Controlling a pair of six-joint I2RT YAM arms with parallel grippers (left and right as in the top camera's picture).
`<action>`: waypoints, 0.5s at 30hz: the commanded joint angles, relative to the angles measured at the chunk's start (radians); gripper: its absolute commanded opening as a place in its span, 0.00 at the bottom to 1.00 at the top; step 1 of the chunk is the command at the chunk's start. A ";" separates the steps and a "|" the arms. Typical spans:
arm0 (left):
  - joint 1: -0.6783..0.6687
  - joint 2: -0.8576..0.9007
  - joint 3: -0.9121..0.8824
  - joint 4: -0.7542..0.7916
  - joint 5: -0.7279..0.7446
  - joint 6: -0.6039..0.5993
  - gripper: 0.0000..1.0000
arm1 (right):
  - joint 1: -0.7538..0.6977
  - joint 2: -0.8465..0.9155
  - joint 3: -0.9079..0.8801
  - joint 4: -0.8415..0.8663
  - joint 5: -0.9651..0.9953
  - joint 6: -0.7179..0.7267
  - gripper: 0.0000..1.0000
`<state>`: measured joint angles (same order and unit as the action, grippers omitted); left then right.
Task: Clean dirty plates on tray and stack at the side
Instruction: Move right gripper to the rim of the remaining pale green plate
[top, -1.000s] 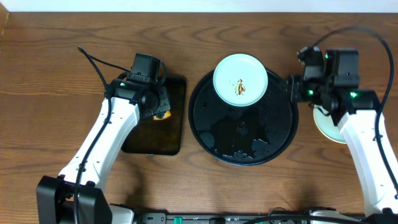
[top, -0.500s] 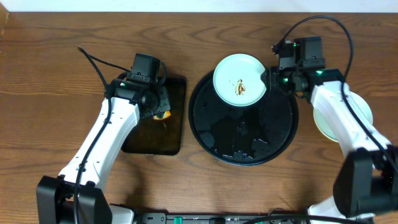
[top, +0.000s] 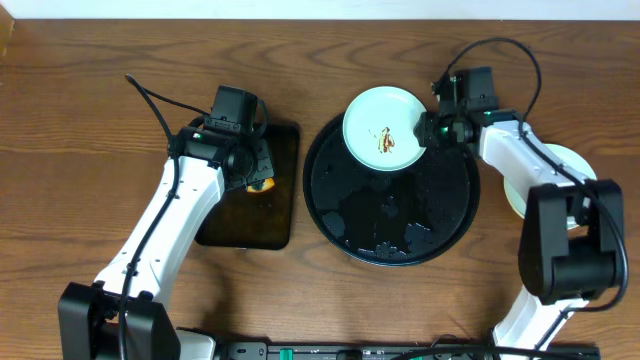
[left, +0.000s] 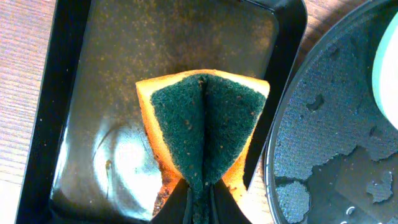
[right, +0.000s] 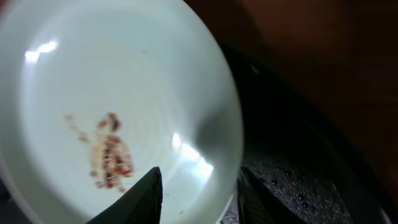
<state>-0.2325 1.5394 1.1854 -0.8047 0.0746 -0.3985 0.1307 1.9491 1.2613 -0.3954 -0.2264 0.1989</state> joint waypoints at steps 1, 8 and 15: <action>0.002 0.006 -0.004 -0.003 -0.012 0.005 0.08 | 0.007 0.017 0.006 0.002 0.036 0.033 0.38; 0.002 0.006 -0.004 -0.003 -0.012 0.005 0.08 | 0.008 0.022 0.000 -0.015 0.043 0.034 0.34; 0.002 0.006 -0.004 -0.003 -0.012 0.005 0.08 | 0.008 0.061 -0.014 -0.027 0.037 0.072 0.23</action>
<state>-0.2325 1.5394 1.1854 -0.8047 0.0746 -0.3985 0.1307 1.9785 1.2610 -0.4217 -0.1913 0.2371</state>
